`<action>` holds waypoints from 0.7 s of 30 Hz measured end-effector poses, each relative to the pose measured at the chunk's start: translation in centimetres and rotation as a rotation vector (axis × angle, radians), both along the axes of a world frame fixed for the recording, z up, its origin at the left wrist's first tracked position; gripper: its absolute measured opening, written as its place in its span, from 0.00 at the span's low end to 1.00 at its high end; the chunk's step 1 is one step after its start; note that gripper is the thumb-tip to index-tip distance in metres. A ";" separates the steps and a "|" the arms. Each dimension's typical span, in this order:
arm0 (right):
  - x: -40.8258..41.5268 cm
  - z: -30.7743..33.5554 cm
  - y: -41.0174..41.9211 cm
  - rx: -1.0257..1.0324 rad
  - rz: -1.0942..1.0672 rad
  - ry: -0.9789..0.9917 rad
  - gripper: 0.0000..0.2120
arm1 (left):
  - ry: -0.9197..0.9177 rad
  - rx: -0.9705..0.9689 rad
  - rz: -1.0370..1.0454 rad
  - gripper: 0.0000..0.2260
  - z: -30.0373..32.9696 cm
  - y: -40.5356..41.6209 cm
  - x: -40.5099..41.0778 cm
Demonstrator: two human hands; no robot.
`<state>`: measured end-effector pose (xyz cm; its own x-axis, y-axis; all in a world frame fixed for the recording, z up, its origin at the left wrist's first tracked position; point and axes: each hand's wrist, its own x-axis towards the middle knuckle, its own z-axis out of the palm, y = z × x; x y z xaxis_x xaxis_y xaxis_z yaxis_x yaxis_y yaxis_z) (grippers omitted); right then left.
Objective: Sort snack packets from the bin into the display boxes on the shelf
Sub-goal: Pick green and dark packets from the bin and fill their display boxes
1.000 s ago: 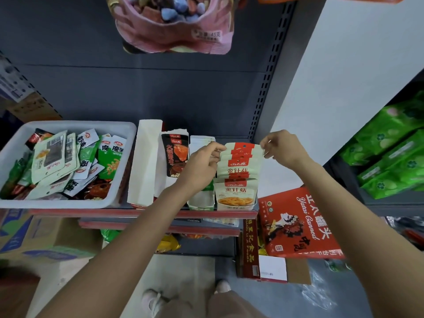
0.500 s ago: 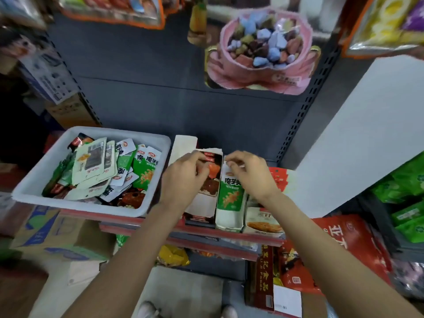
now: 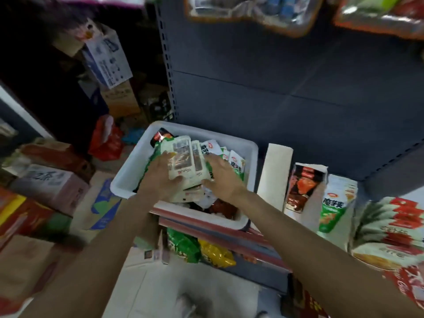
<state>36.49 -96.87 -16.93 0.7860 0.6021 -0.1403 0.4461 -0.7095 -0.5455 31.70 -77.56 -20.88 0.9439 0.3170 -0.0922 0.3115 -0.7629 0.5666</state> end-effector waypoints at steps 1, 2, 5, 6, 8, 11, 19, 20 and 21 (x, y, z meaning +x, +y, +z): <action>0.2 -0.4 1.1 -0.038 0.028 0.010 0.35 | 0.048 -0.021 -0.082 0.37 -0.6 1.1 0.3; 0.4 -0.8 1.9 -0.066 0.048 0.020 0.37 | 0.099 0.003 -0.157 0.41 -0.9 1.9 0.5; 1.0 -1.8 3.7 -0.128 0.068 0.022 0.39 | 0.208 0.083 -0.282 0.45 -1.3 3.1 1.1; 1.3 -2.0 4.0 -0.155 0.078 0.016 0.39 | 0.217 0.061 -0.303 0.45 -1.2 3.2 1.3; 1.5 -2.1 4.5 -0.222 0.097 0.013 0.37 | 0.210 0.051 -0.343 0.46 -1.2 3.4 1.6; 1.3 -2.0 4.9 -0.258 0.084 -0.008 0.35 | 0.166 0.159 -0.338 0.43 -0.9 3.3 1.3; 1.8 -0.9 3.6 -0.034 0.028 0.035 0.37 | -0.009 0.524 -0.453 0.19 1.9 2.3 -1.0; 1.8 -0.7 3.2 0.031 0.019 -0.011 0.33 | -0.042 0.457 -0.425 0.19 2.3 2.1 -1.2; 1.7 -0.5 2.8 0.096 0.007 -0.064 0.27 | -0.082 0.374 -0.406 0.18 2.9 1.8 -1.3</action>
<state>38.17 -94.05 -17.43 0.7870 0.6161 -0.0315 0.4870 -0.6518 -0.5814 30.35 -75.77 -17.93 0.9964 -0.0763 0.0361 -0.0828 -0.9662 0.2441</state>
